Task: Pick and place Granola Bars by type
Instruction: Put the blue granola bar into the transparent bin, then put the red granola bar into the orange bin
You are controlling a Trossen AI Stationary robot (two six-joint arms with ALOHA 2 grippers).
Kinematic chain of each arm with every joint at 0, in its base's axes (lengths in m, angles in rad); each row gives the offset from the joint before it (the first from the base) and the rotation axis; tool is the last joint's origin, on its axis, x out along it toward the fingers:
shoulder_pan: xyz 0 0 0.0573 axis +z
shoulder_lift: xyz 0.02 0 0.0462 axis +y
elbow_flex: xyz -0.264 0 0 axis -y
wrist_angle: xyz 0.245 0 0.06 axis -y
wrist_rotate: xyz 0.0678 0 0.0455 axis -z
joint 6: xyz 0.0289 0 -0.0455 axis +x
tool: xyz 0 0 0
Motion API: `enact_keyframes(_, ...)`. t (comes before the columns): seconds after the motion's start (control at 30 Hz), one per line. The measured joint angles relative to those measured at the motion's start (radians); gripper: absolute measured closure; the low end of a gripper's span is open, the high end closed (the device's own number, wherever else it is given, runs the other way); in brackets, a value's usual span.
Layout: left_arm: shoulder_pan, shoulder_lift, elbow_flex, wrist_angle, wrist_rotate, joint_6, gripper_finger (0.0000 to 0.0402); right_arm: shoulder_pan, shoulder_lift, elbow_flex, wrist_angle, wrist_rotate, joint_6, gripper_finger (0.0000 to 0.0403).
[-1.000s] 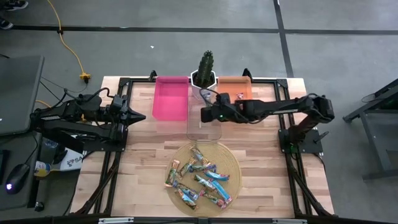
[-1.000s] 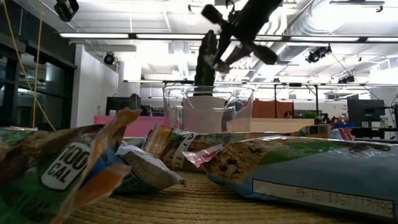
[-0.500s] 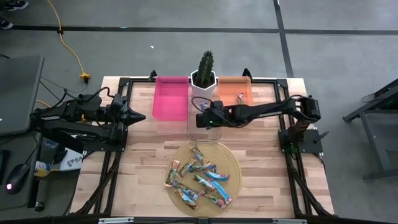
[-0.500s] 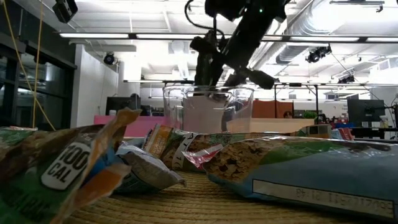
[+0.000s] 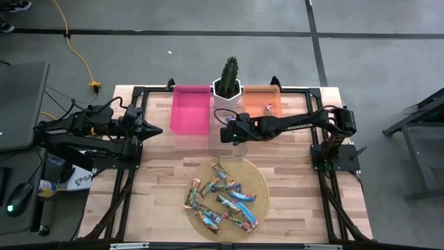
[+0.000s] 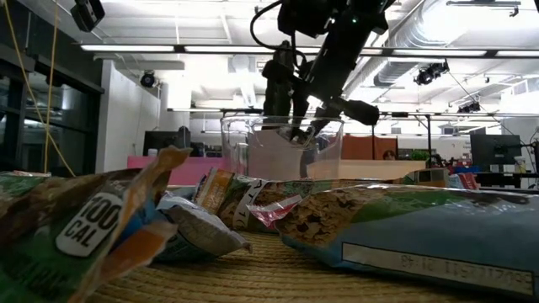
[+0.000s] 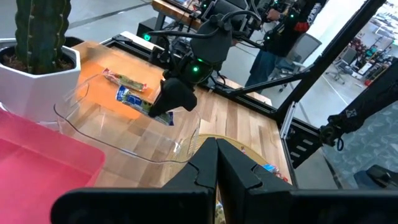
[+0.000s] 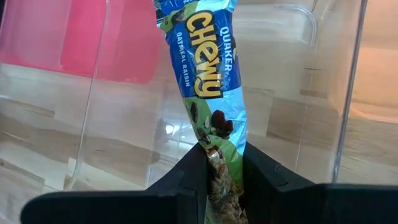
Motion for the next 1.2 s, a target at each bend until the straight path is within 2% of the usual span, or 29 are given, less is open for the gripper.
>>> enact_keyframes(0.23, 0.0, 0.0, 0.0, 0.0, 0.0, 0.002, 0.0401, 0.0, 0.0, 0.0, -0.021, -0.018, -0.015, 0.0339)
enact_keyframes(0.53, 0.0, 0.0, 0.0, 0.0, 0.0, 0.006, 0.0401, 0.0, 0.0, 0.0, -0.071, -0.041, -0.019, 0.0298)
enact_keyframes(0.73, 0.0, 0.0, 0.0, 0.0, 0.0, 0.006, 0.0401, 0.0, -0.006, 0.0, -0.068, -0.032, -0.051, 0.0294)
enact_keyframes(1.0, 0.0, 0.0, 0.0, -0.003, 0.004, 0.006, 0.0401, 0.0, -0.117, 0.003, -0.029, 0.039, -0.19, 0.0294)
enact_keyframes(1.2, 0.0, 0.0, 0.0, -0.03, 0.004, 0.006, 0.0401, 0.036, -0.23, 0.004, 0.099, 0.042, -0.417, 0.0294)
